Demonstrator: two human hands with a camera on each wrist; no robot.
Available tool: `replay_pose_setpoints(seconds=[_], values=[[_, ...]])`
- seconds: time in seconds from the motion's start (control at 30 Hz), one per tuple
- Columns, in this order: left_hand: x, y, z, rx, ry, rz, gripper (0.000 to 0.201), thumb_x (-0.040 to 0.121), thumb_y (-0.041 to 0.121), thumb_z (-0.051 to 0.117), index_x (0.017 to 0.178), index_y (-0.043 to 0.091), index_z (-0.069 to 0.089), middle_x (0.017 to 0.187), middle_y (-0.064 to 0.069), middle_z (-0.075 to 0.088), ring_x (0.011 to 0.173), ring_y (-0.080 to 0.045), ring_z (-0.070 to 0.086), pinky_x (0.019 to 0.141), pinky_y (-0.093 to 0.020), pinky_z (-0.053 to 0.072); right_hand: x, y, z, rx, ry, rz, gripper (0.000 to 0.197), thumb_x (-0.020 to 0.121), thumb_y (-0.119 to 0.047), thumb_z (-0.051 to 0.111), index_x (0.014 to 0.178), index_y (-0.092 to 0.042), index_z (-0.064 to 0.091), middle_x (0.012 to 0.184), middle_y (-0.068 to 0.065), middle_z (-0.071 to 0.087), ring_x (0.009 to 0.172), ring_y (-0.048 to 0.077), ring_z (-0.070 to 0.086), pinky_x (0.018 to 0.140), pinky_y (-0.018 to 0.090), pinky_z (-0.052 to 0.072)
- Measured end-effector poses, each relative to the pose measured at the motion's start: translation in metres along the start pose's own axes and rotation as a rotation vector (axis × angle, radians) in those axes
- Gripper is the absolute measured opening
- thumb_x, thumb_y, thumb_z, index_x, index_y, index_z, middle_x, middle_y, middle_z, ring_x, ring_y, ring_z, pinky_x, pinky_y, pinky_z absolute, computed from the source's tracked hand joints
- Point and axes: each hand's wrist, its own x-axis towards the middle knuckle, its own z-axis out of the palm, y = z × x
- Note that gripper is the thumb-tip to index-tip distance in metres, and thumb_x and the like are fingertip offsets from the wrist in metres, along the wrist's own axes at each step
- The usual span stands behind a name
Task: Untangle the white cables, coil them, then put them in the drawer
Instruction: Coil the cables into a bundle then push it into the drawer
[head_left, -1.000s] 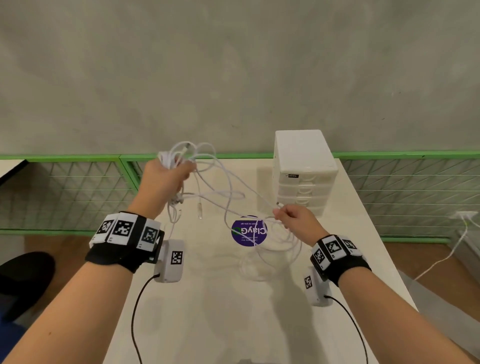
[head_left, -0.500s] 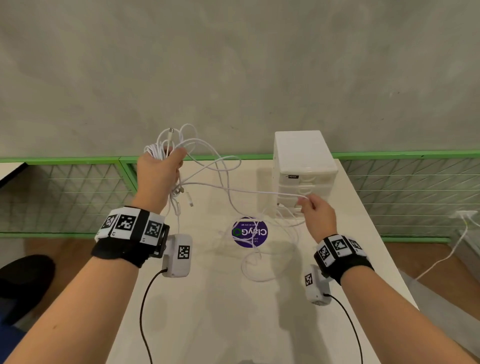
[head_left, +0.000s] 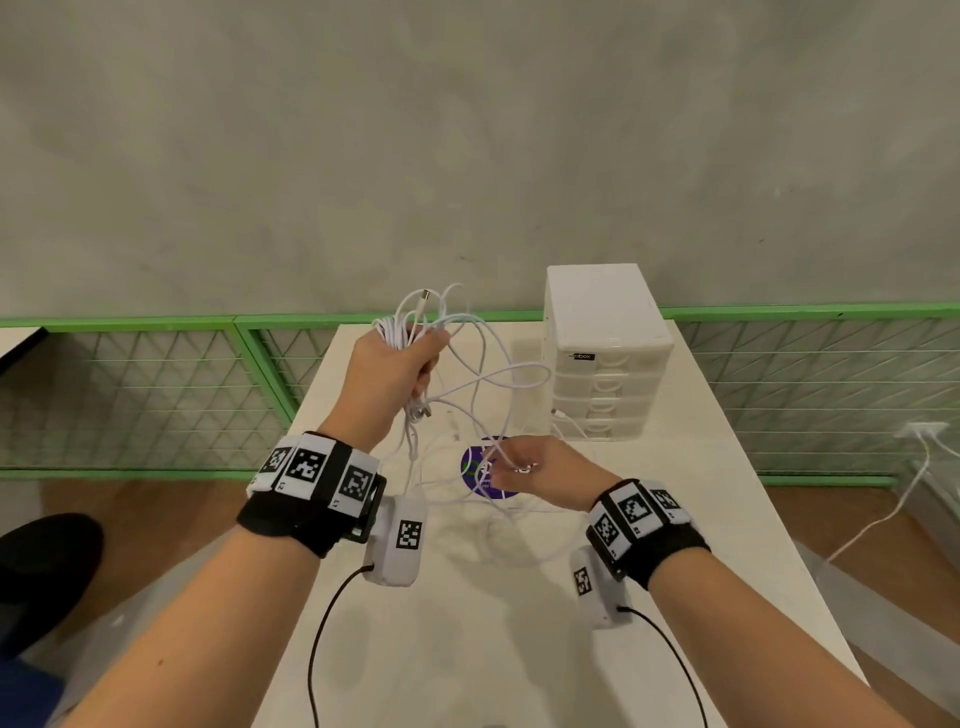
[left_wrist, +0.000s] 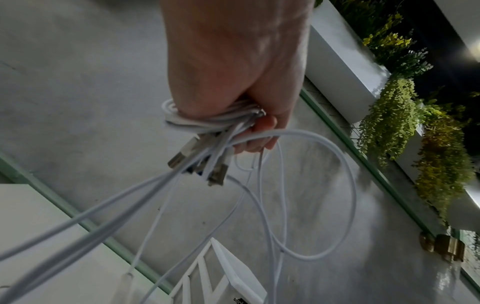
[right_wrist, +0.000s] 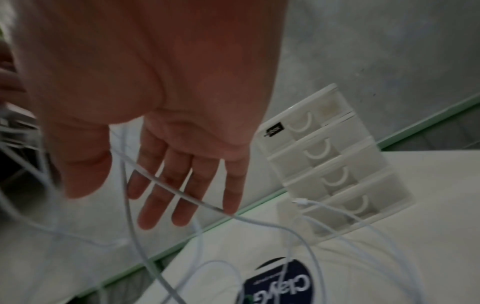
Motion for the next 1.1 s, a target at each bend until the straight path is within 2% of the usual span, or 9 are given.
replay_pose_setpoints(seconds=[0.2, 0.33, 0.43, 0.53, 0.6, 0.8, 0.93, 1.0, 1.1], values=[[0.0, -0.001, -0.002, -0.069, 0.009, -0.041, 0.016, 0.089, 0.011, 0.065, 0.074, 0.005, 0.06, 0.058, -0.005, 0.056, 0.039, -0.011, 0.044, 0.04, -0.021, 0.036, 0.006, -0.025, 0.004, 0.186, 0.203, -0.09, 0.02, 0.084, -0.028, 0.068, 0.104, -0.026, 0.063, 0.077, 0.007, 0.068, 0.07, 0.016, 0.066, 0.072, 0.026, 0.052], [0.003, -0.005, -0.013, -0.048, 0.017, -0.046, 0.012, 0.09, 0.011, 0.063, 0.079, 0.006, 0.065, 0.064, -0.004, 0.067, 0.045, -0.012, 0.056, 0.045, -0.021, 0.045, 0.005, -0.022, -0.017, 0.185, 0.392, -0.107, 0.029, 0.08, -0.028, 0.072, 0.105, -0.02, 0.061, 0.056, -0.004, 0.043, 0.046, 0.001, 0.043, 0.052, 0.012, 0.034], [0.003, -0.009, -0.021, 0.029, 0.016, -0.074, 0.012, 0.088, 0.015, 0.065, 0.084, 0.006, 0.069, 0.077, -0.006, 0.073, 0.049, -0.011, 0.056, 0.046, -0.019, 0.043, 0.003, -0.019, -0.031, 0.219, 0.571, -0.13, 0.01, 0.083, -0.023, 0.068, 0.081, -0.016, 0.062, 0.064, -0.007, 0.054, 0.056, -0.002, 0.046, 0.06, 0.014, 0.039], [0.0, -0.011, -0.026, 0.094, 0.011, -0.108, 0.02, 0.086, 0.021, 0.068, 0.08, 0.004, 0.074, 0.081, -0.009, 0.073, 0.047, -0.013, 0.044, 0.039, -0.017, 0.034, 0.003, -0.011, -0.041, 0.299, 0.756, -0.117, 0.006, 0.084, -0.024, 0.067, 0.08, -0.019, 0.065, 0.074, 0.006, 0.058, 0.068, 0.012, 0.05, 0.065, 0.022, 0.045], [-0.003, -0.011, -0.023, 0.102, 0.01, -0.13, 0.022, 0.086, 0.022, 0.068, 0.08, 0.003, 0.074, 0.07, -0.002, 0.072, 0.045, -0.012, 0.042, 0.037, -0.016, 0.034, 0.0, -0.014, -0.044, 0.337, 0.806, -0.146, 0.004, 0.085, -0.023, 0.067, 0.082, -0.025, 0.066, 0.08, 0.005, 0.062, 0.073, 0.013, 0.054, 0.064, 0.014, 0.047], [-0.011, -0.011, 0.006, 0.116, -0.043, -0.155, 0.023, 0.086, 0.023, 0.07, 0.09, 0.0, 0.071, 0.064, 0.002, 0.071, 0.041, -0.001, 0.056, 0.038, -0.015, 0.04, 0.001, -0.031, -0.016, 0.19, 0.465, -0.258, 0.012, 0.078, -0.025, 0.073, 0.082, -0.036, 0.074, 0.084, -0.004, 0.072, 0.083, 0.017, 0.065, 0.079, 0.032, 0.052], [-0.014, -0.011, 0.022, 0.064, -0.102, -0.2, 0.031, 0.087, 0.017, 0.069, 0.1, -0.011, 0.066, 0.08, -0.01, 0.071, 0.049, -0.008, 0.065, 0.047, -0.019, 0.053, 0.005, -0.041, 0.008, -0.172, 0.298, -0.366, 0.011, 0.083, -0.023, 0.065, 0.084, -0.025, 0.076, 0.066, -0.011, 0.06, 0.068, 0.005, 0.055, 0.069, 0.02, 0.045], [-0.015, -0.01, 0.028, 0.027, -0.109, -0.21, 0.033, 0.088, 0.016, 0.067, 0.102, -0.013, 0.065, 0.083, -0.014, 0.071, 0.049, -0.009, 0.064, 0.05, -0.019, 0.055, 0.009, -0.04, 0.019, -0.345, 0.2, -0.41, 0.025, 0.08, -0.026, 0.049, 0.076, -0.02, 0.072, 0.088, -0.007, 0.069, 0.094, 0.013, 0.06, 0.082, 0.033, 0.048], [-0.015, -0.008, 0.031, -0.037, -0.088, -0.216, 0.032, 0.09, 0.015, 0.065, 0.104, -0.014, 0.062, 0.085, -0.016, 0.069, 0.049, -0.01, 0.064, 0.051, -0.018, 0.054, 0.013, -0.033, 0.025, -0.498, 0.13, -0.381, 0.033, 0.068, -0.044, 0.042, 0.077, -0.023, 0.065, 0.126, -0.001, 0.058, 0.127, 0.02, 0.042, 0.1, 0.04, 0.034]])
